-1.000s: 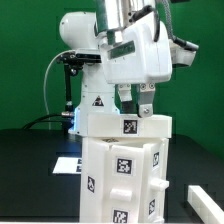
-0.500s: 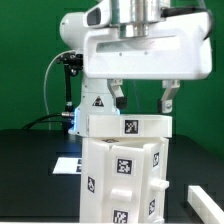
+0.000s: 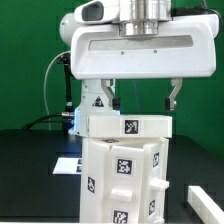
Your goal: Assemble cabinet
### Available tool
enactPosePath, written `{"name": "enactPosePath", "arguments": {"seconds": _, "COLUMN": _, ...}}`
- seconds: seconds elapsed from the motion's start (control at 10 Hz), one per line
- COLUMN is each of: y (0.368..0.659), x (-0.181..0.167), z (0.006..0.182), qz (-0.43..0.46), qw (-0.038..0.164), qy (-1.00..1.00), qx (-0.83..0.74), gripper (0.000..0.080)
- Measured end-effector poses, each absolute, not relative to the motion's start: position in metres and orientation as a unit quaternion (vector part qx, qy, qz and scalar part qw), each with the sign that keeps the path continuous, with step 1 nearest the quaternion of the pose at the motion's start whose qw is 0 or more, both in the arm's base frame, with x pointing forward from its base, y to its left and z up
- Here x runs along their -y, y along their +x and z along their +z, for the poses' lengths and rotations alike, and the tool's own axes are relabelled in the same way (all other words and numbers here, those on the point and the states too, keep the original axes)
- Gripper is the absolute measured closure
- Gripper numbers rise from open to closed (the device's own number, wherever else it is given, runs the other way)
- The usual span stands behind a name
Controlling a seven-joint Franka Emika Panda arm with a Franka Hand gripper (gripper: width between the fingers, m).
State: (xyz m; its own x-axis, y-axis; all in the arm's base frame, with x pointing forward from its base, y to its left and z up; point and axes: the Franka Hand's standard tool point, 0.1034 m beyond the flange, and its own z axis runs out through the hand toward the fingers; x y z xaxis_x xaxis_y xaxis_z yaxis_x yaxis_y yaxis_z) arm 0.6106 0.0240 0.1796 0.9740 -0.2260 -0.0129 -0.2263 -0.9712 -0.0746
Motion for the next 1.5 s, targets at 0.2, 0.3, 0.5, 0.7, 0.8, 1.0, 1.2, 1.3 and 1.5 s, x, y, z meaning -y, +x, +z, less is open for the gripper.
{"name": "enactPosePath", "arguments": {"seconds": 0.2, "y": 0.612, "x": -0.023, "z": 0.181, "qz": -0.005, "qw": 0.012, "qy": -1.0, "qx": 0.011, "gripper": 0.015}}
{"name": "enactPosePath", "arguments": {"seconds": 0.3, "y": 0.612, "x": -0.025, "z": 0.181, "qz": -0.007, "qw": 0.01, "qy": -0.998, "qx": 0.059, "gripper": 0.015}}
{"name": "enactPosePath", "arguments": {"seconds": 0.5, "y": 0.612, "x": -0.023, "z": 0.181, "qz": -0.008, "qw": 0.009, "qy": -0.989, "qx": 0.145, "gripper": 0.015}}
{"name": "enactPosePath", "arguments": {"seconds": 0.7, "y": 0.612, "x": -0.023, "z": 0.181, "qz": -0.008, "qw": 0.009, "qy": -0.979, "qx": 0.203, "gripper": 0.015}}
{"name": "enactPosePath", "arguments": {"seconds": 0.8, "y": 0.612, "x": -0.022, "z": 0.181, "qz": -0.008, "qw": 0.009, "qy": -0.97, "qx": 0.242, "gripper": 0.015}}
{"name": "enactPosePath", "arguments": {"seconds": 1.0, "y": 0.612, "x": -0.019, "z": 0.181, "qz": -0.012, "qw": 0.003, "qy": -0.927, "qx": 0.376, "gripper": 0.015}}
{"name": "enactPosePath", "arguments": {"seconds": 1.2, "y": 0.605, "x": -0.014, "z": 0.178, "qz": -0.017, "qw": -0.001, "qy": -0.874, "qx": 0.485, "gripper": 0.015}}
{"name": "enactPosePath", "arguments": {"seconds": 1.3, "y": 0.605, "x": -0.013, "z": 0.178, "qz": -0.016, "qw": -0.002, "qy": -0.864, "qx": 0.504, "gripper": 0.015}}
{"name": "enactPosePath", "arguments": {"seconds": 1.5, "y": 0.605, "x": -0.011, "z": 0.177, "qz": -0.013, "qw": -0.005, "qy": -0.828, "qx": 0.56, "gripper": 0.015}}
